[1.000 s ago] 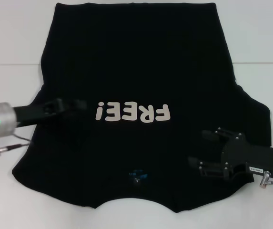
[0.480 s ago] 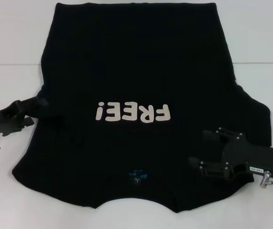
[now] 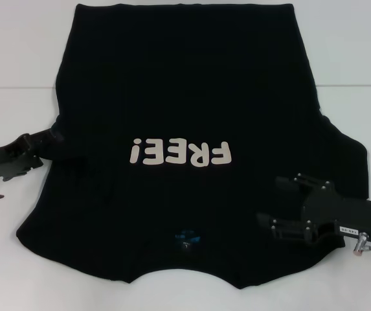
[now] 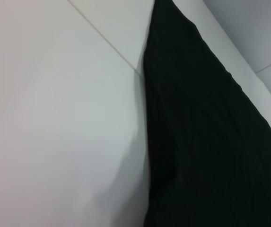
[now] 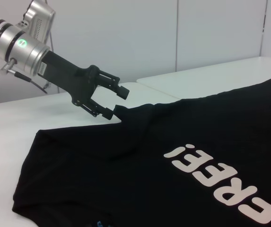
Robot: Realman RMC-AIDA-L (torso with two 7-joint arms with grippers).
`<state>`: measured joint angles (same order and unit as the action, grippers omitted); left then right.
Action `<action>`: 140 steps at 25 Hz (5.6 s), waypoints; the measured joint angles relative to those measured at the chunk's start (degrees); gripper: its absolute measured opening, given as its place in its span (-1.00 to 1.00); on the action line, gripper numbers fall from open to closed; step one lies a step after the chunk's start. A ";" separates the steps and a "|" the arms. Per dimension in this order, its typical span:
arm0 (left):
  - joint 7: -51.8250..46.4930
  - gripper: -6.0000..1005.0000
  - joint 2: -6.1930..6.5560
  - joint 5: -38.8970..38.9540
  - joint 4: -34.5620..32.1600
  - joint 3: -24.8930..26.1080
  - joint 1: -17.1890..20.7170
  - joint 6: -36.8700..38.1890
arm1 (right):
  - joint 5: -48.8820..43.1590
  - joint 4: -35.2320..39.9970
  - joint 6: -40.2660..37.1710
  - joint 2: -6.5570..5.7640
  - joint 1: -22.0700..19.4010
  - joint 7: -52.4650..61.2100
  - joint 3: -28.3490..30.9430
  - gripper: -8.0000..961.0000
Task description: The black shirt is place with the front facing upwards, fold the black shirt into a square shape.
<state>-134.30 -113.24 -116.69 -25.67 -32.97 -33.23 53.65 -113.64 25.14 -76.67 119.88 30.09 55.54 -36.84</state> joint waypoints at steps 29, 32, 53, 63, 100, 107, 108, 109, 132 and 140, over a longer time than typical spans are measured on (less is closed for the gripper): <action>12.61 0.74 -3.15 8.99 -1.21 -0.34 -6.91 11.33 | 0.32 0.01 0.02 -0.05 -1.35 1.43 1.56 0.83; 20.31 0.74 -2.46 11.00 -2.10 -0.34 -3.25 18.75 | 0.28 2.35 0.32 -0.32 -1.36 9.69 3.06 0.83; 56.59 0.74 -3.35 4.21 -7.63 -3.28 9.03 39.40 | -43.35 22.68 3.61 -7.27 12.14 92.67 2.39 0.82; 56.69 0.74 -3.47 4.17 -7.64 -2.92 9.28 39.50 | -43.58 12.65 12.46 -7.52 15.31 92.32 0.59 0.82; 56.66 0.74 -3.65 4.20 -7.55 -2.80 9.51 39.21 | -43.22 6.69 17.76 -6.50 17.29 91.39 -1.62 0.81; 56.58 0.74 -3.64 4.20 -7.55 -2.80 9.50 39.34 | -43.37 7.49 17.75 -6.61 16.92 91.68 -1.57 0.62; 56.56 0.74 -3.64 4.20 -7.55 -2.80 9.49 39.35 | -43.37 7.50 17.75 -6.64 16.84 91.65 -1.57 0.52; 56.52 0.74 -3.64 4.20 -7.55 -2.80 9.47 39.35 | -43.42 7.53 17.76 -6.67 16.79 91.65 -1.57 0.42; 55.81 0.74 -3.39 4.20 -7.55 -2.70 9.16 39.46 | -43.25 12.20 15.26 -6.72 15.24 91.73 -2.49 -0.94; 55.05 0.74 -3.27 4.19 -7.55 -2.76 9.07 39.41 | -41.81 18.67 11.13 -6.99 11.93 91.53 -1.79 -0.93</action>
<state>-79.24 -116.51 -112.51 -33.22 -35.72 -24.16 93.05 -155.45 43.81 -65.54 112.89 42.02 147.07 -38.63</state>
